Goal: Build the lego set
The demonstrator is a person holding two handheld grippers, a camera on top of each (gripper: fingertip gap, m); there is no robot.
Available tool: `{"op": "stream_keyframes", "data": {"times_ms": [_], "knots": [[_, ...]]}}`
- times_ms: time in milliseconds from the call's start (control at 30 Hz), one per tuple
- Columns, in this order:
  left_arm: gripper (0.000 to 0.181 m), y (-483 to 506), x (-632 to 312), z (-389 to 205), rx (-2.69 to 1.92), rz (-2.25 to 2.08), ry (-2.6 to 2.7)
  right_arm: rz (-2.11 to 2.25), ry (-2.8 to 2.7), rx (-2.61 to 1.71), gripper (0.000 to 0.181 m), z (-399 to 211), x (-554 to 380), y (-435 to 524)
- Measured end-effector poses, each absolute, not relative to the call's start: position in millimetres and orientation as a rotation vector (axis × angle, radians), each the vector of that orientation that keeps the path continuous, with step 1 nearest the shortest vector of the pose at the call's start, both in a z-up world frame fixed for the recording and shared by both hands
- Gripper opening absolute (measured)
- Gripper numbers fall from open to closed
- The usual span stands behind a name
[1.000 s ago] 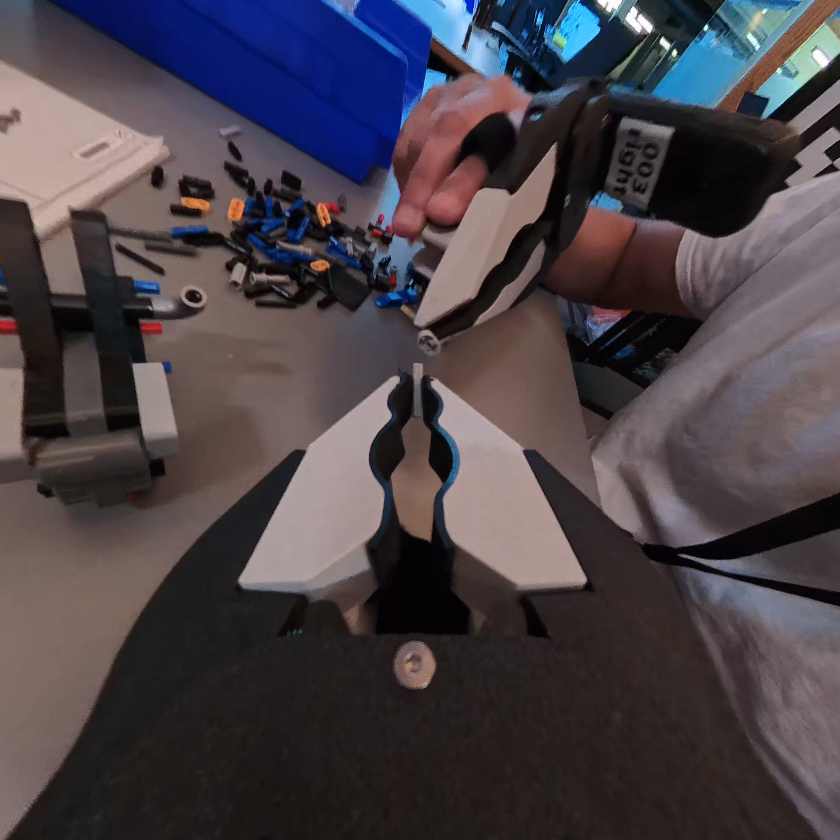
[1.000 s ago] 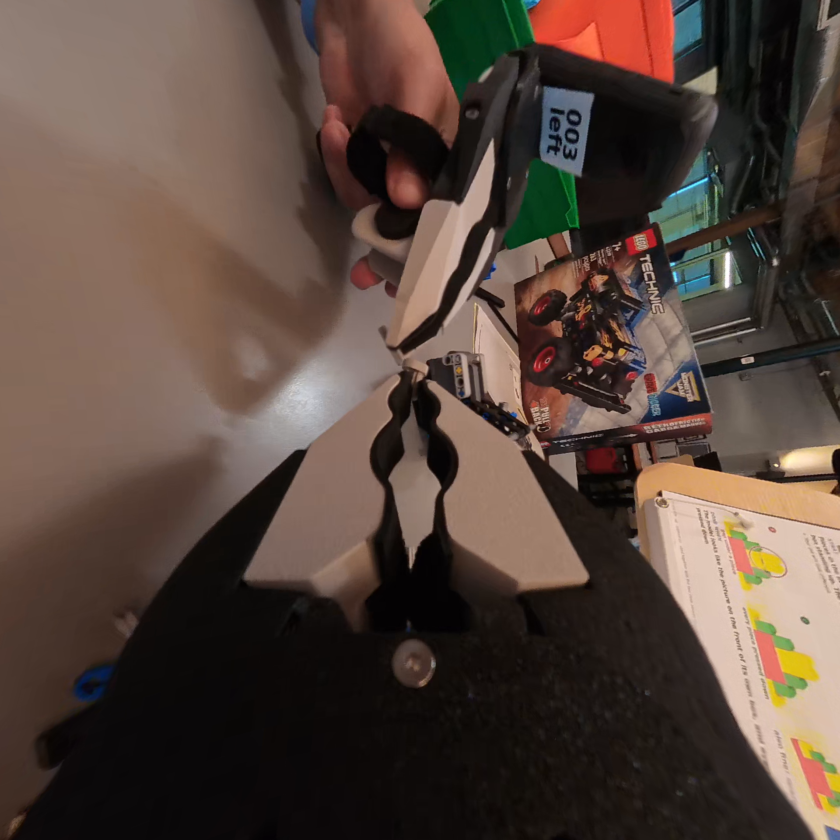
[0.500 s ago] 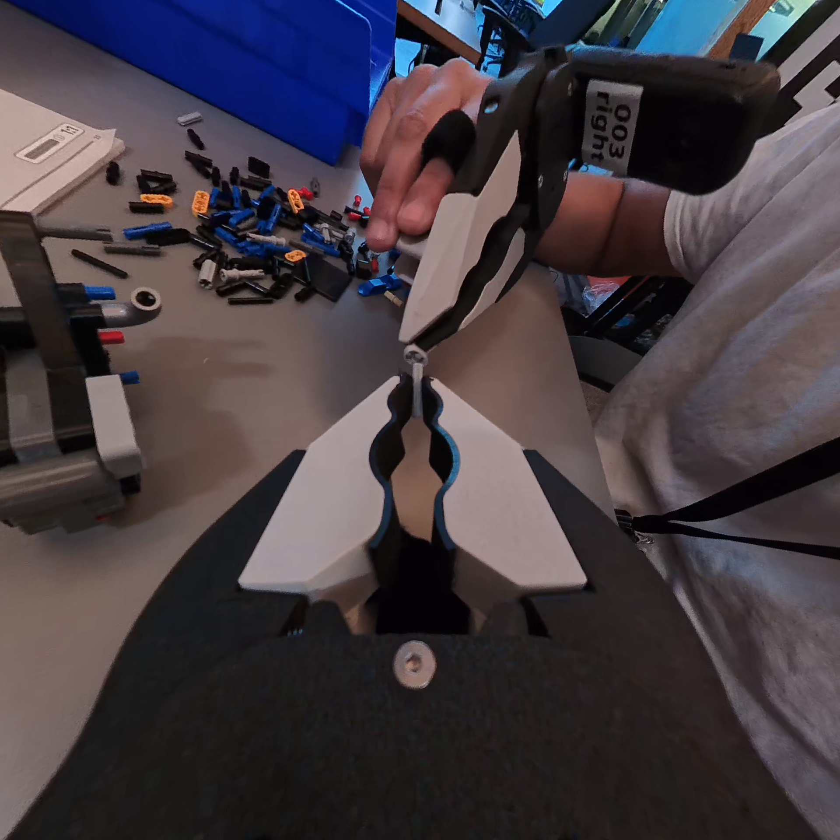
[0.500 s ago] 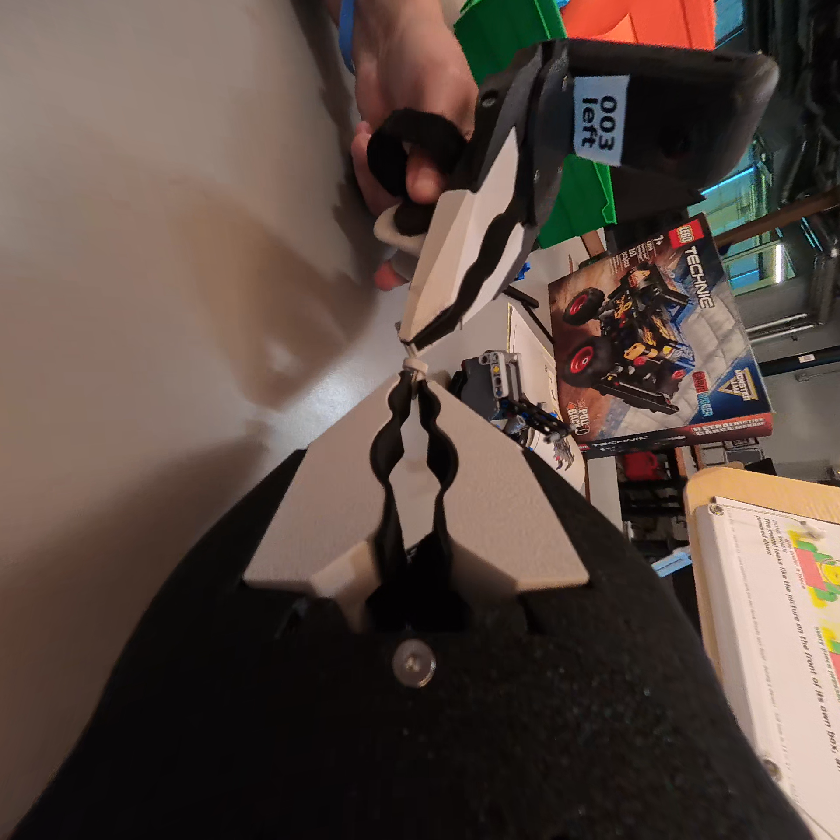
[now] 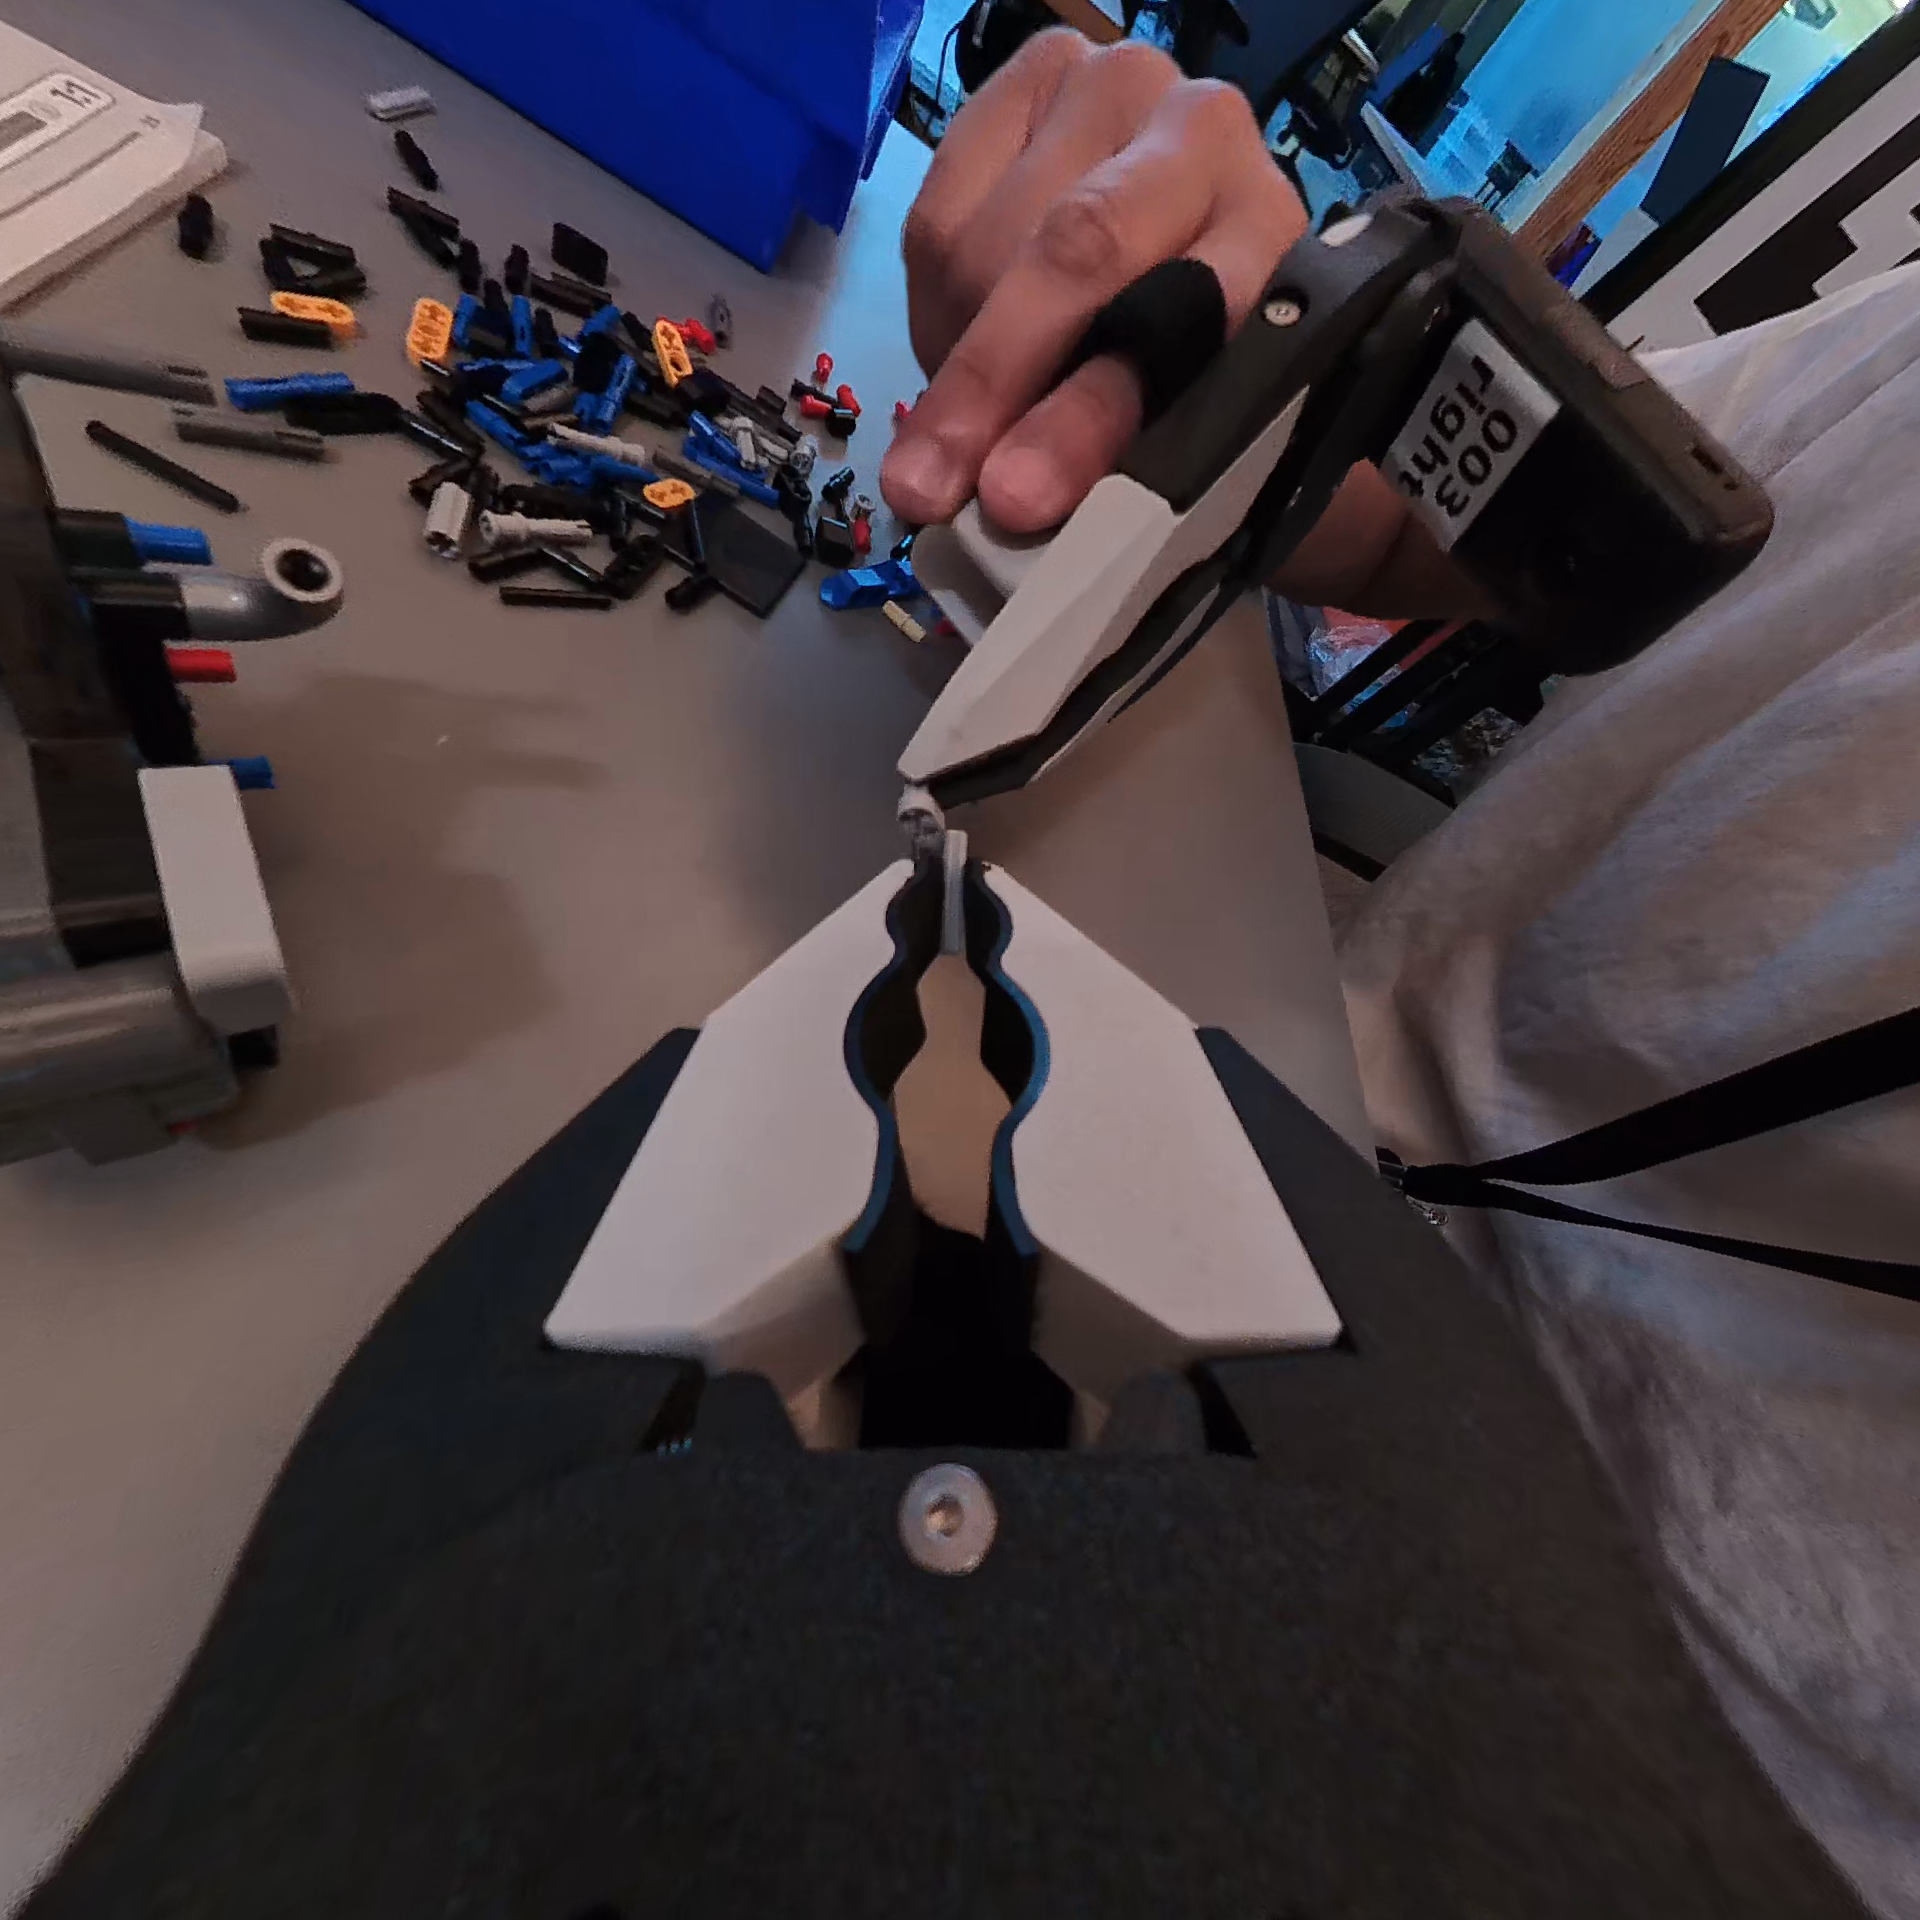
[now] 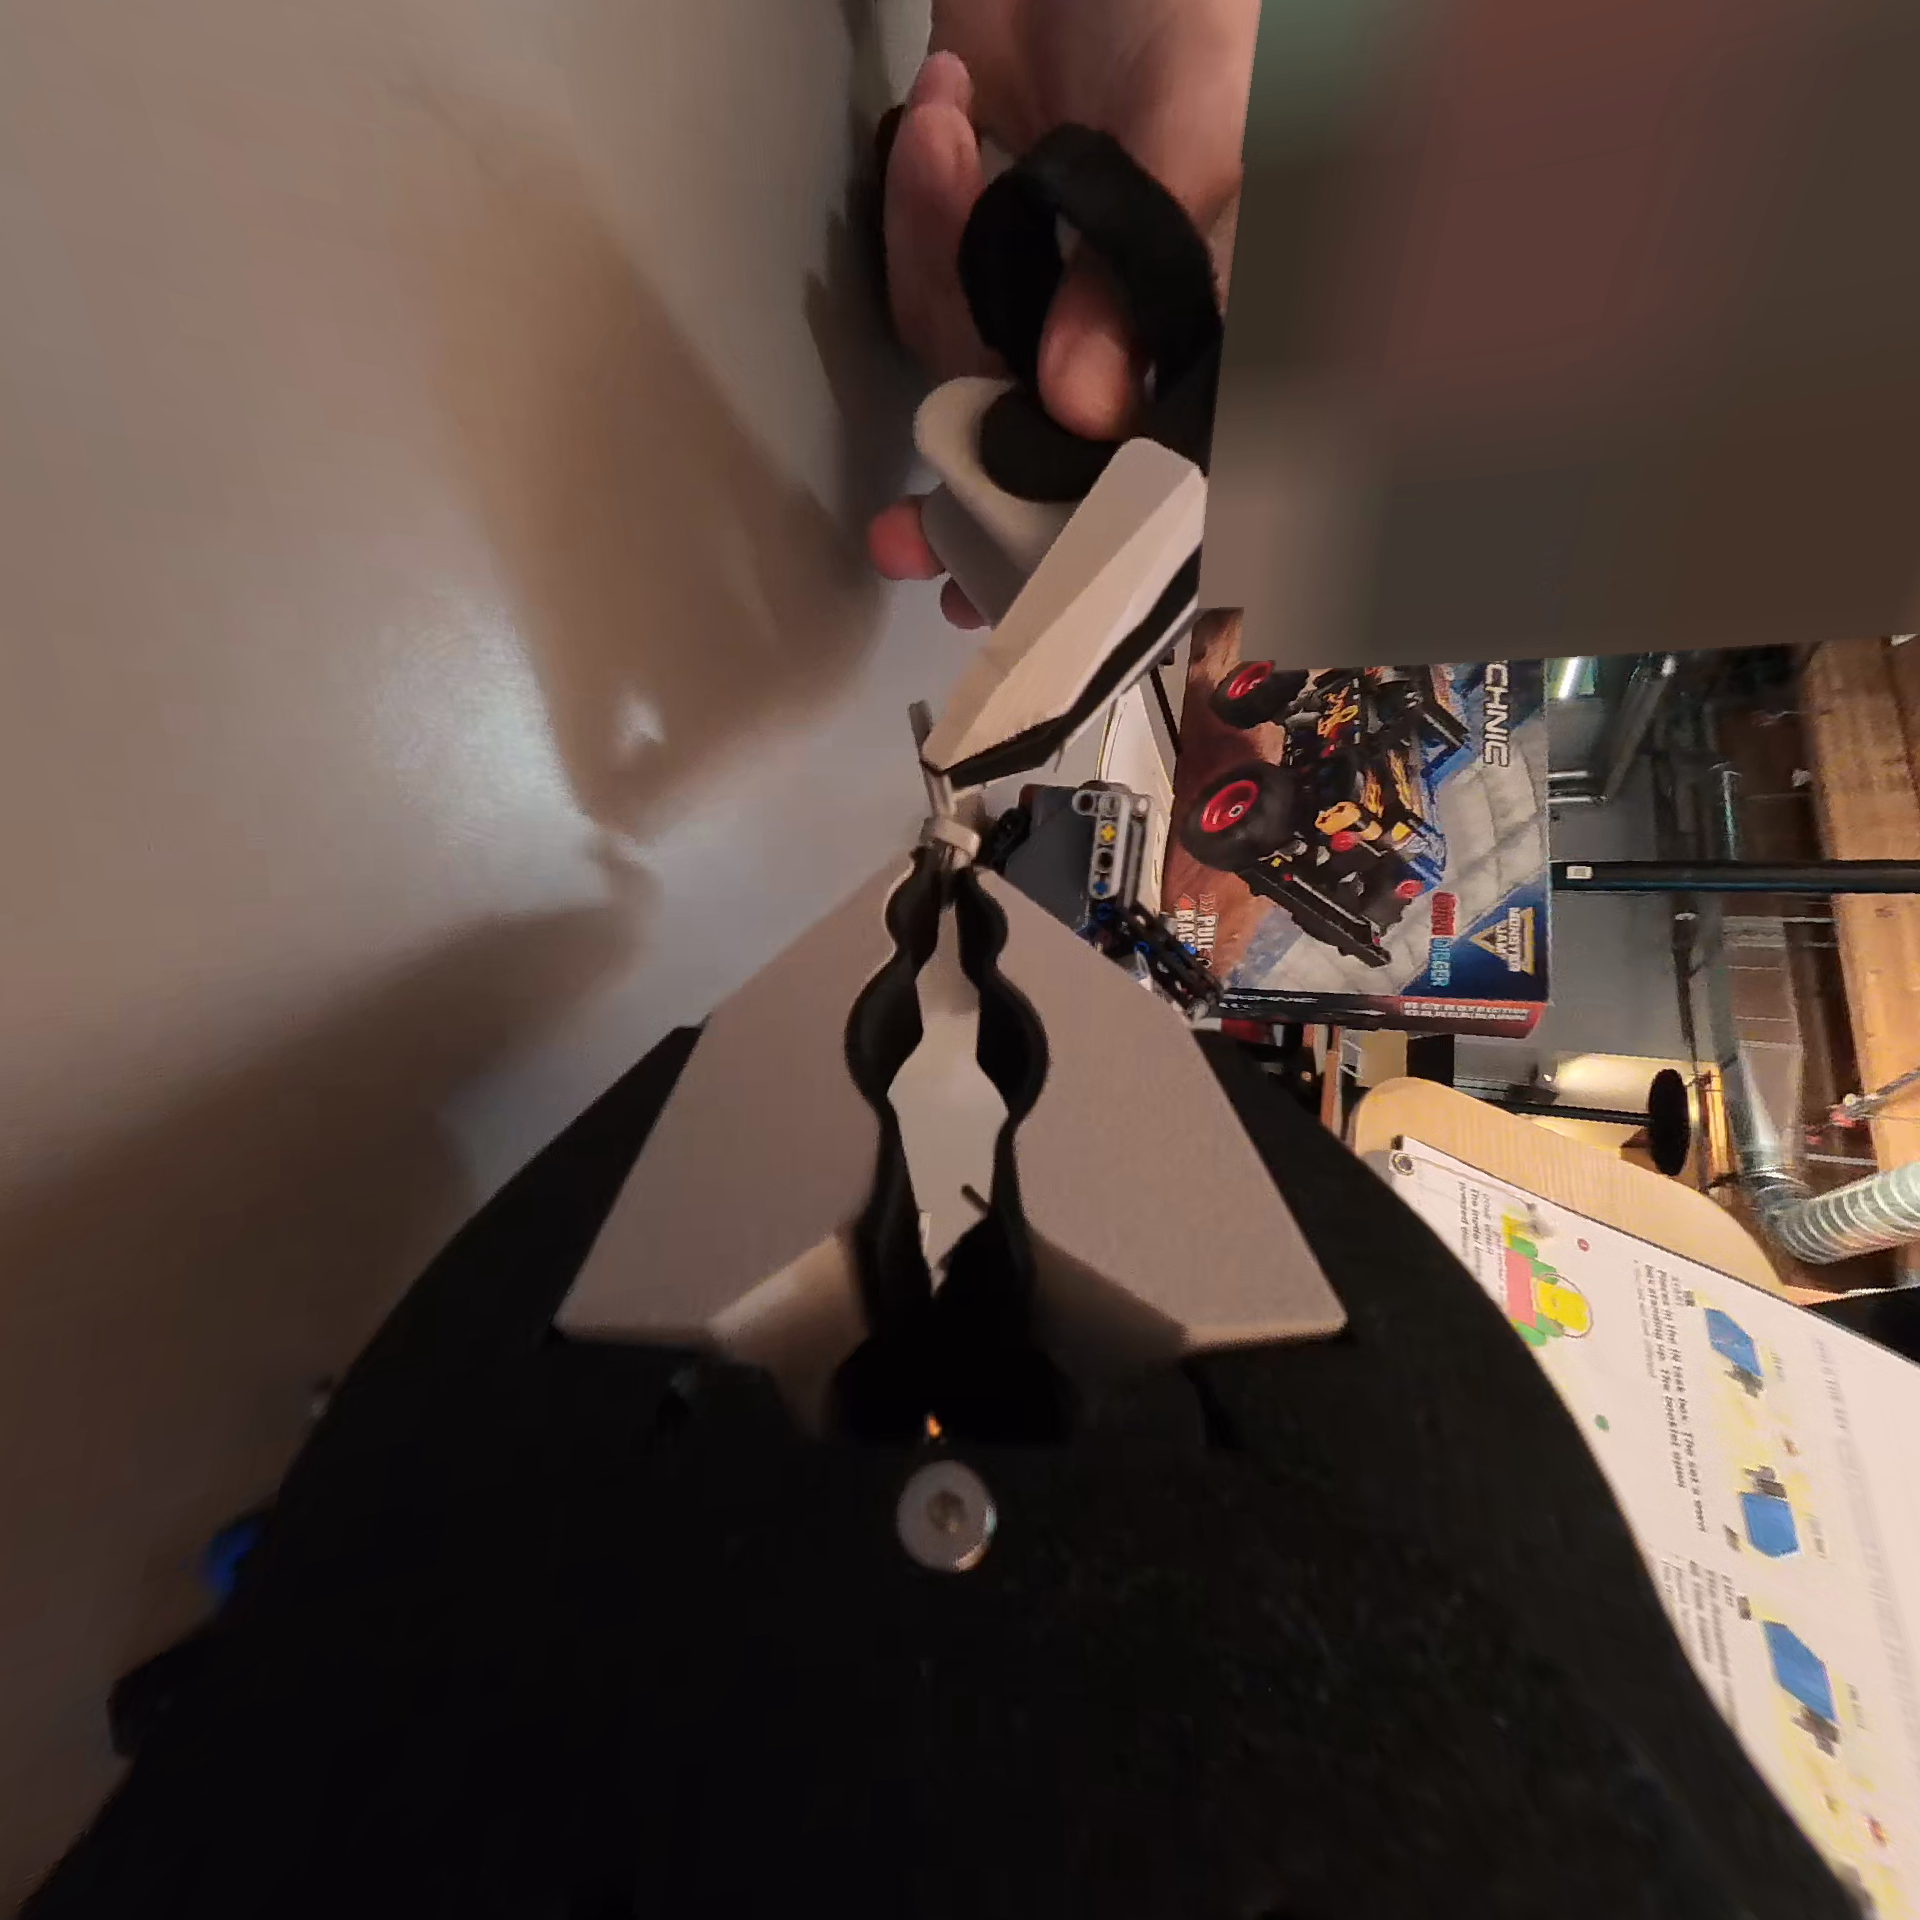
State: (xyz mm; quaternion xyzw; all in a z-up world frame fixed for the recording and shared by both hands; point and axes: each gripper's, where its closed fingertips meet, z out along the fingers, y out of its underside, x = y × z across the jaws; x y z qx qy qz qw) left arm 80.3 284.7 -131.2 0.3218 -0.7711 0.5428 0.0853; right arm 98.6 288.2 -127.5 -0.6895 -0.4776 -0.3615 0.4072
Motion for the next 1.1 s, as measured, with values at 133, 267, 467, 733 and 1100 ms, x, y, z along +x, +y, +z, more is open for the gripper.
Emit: {"op": "stream_keyframes", "data": {"times_ms": [133, 267, 467, 733, 1100], "knots": [[0.002, 286, 80, -134, 0.963, 1.596, -2.301, -0.919, -1.22, -1.728, 0.002, -128, 96, 287], [0.002, 286, 80, -137, 0.97, 1.57, -2.305, -0.936, -1.249, -1.724, 0.002, -130, 93, 287], [0.002, 286, 78, -142, 0.981, 1.522, -2.309, -0.948, -1.268, -1.735, 0.002, -135, 92, 289], [0.002, 285, 72, -148, 0.964, 1.462, -2.321, -0.954, -1.268, -1.773, 0.002, -138, 88, 291], [0.002, 284, 65, -156, 0.955, 1.367, -2.299, -1.11, -1.455, -1.711, 0.002, -148, 82, 292]]}}
